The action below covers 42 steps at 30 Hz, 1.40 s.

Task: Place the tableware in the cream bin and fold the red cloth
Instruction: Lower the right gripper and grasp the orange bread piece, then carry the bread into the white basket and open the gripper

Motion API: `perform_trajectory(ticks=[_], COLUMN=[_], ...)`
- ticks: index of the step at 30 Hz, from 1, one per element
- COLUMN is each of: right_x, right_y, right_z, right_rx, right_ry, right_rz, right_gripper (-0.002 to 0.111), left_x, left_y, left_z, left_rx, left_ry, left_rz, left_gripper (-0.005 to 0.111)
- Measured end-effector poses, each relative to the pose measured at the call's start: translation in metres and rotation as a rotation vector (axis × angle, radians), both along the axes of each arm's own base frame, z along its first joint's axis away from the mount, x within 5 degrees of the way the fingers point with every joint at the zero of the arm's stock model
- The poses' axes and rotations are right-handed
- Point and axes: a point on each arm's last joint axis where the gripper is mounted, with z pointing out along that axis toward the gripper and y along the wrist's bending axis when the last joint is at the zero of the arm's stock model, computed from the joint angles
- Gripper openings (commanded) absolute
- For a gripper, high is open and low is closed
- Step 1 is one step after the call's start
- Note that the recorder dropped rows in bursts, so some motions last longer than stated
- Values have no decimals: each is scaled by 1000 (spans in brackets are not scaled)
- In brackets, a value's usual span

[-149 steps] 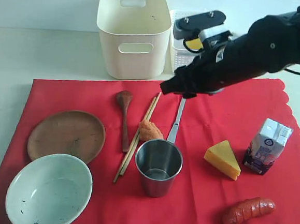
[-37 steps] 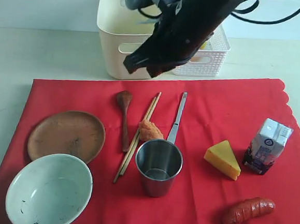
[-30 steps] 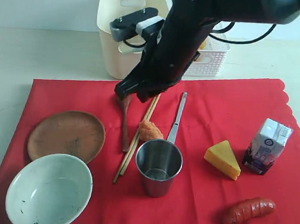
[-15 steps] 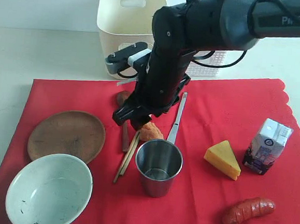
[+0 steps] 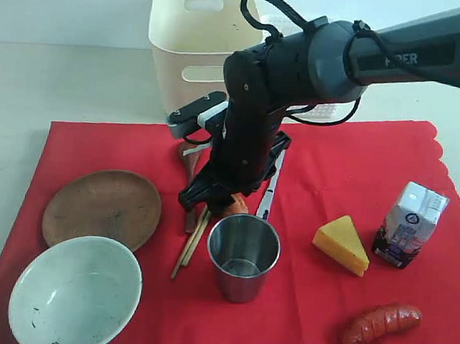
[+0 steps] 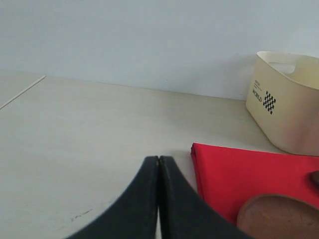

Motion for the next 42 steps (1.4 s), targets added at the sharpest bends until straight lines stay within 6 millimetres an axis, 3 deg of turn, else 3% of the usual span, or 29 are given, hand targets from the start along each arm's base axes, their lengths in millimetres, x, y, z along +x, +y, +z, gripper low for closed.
perform_trajectory(ticks=[5, 9, 13, 23, 35, 42], right_x=[0, 0, 0, -1, 2, 11], right_y=[0, 0, 0, -1, -12, -25], right_z=[0, 0, 0, 7, 79, 107], right_rx=[1, 4, 5, -3, 27, -66], right_ry=[-2, -2, -3, -8, -242, -441], right_rz=[0, -1, -1, 5, 76, 87], right_gripper=[50, 20, 0, 0, 0, 0], left_x=[0, 0, 0, 0, 0, 0], left_y=[0, 0, 0, 0, 0, 0], left_z=[0, 0, 0, 0, 0, 0], left_rx=[0, 0, 0, 0, 0, 0], left_ry=[0, 0, 0, 0, 0, 0], left_rz=[0, 0, 0, 0, 0, 0], left_gripper=[2, 2, 2, 2, 2, 2])
